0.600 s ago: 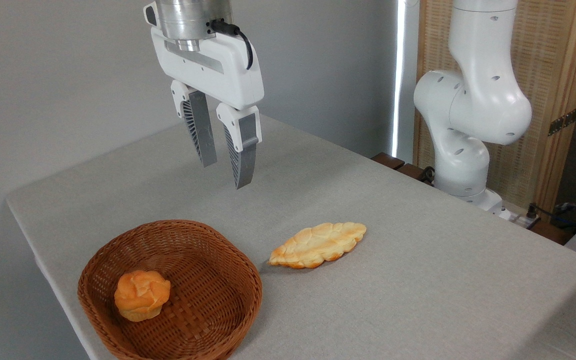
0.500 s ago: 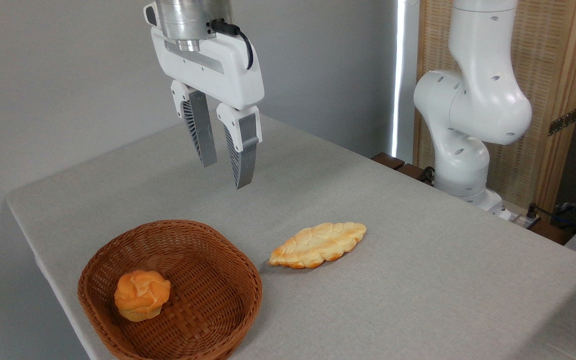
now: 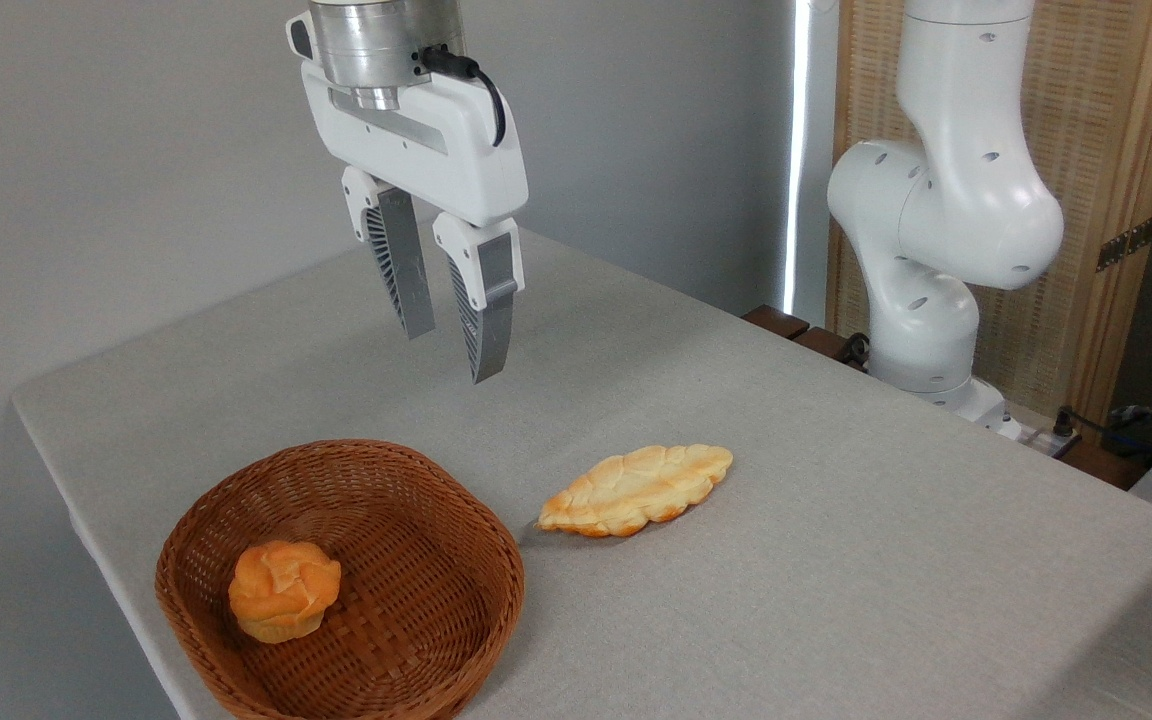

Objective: Put bread into the basket

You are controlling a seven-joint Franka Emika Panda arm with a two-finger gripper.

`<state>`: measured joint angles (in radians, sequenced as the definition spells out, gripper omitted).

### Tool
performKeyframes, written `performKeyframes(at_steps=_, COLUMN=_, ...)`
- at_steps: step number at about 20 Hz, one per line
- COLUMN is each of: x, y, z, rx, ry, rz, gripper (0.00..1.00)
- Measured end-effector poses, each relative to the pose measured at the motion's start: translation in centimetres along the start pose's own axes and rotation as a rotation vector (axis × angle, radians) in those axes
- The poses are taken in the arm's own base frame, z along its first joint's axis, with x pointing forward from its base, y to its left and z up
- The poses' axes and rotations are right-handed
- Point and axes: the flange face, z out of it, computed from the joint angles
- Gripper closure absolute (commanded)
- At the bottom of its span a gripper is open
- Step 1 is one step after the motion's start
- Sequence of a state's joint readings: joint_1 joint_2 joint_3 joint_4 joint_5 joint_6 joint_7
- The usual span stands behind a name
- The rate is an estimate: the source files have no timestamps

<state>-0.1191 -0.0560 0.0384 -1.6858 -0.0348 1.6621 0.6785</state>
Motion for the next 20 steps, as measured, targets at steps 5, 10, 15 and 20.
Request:
performKeyframes(at_steps=5, x=0.0, y=0.0, z=0.1, rx=-0.001, ry=-0.002, rz=0.000, gripper=0.00)
performKeyframes(at_steps=10, x=0.1, y=-0.1, z=0.4, rx=-0.004, ry=-0.005, rz=0.000, gripper=0.00)
performKeyframes(at_steps=15, x=0.1, y=-0.1, z=0.6, rx=-0.006, ry=-0.008, rz=0.000, gripper=0.00)
performKeyframes(at_steps=20, x=-1.0, y=0.7, z=1.7, rx=-0.011, ry=-0.012, rz=0.001, gripper=0.00)
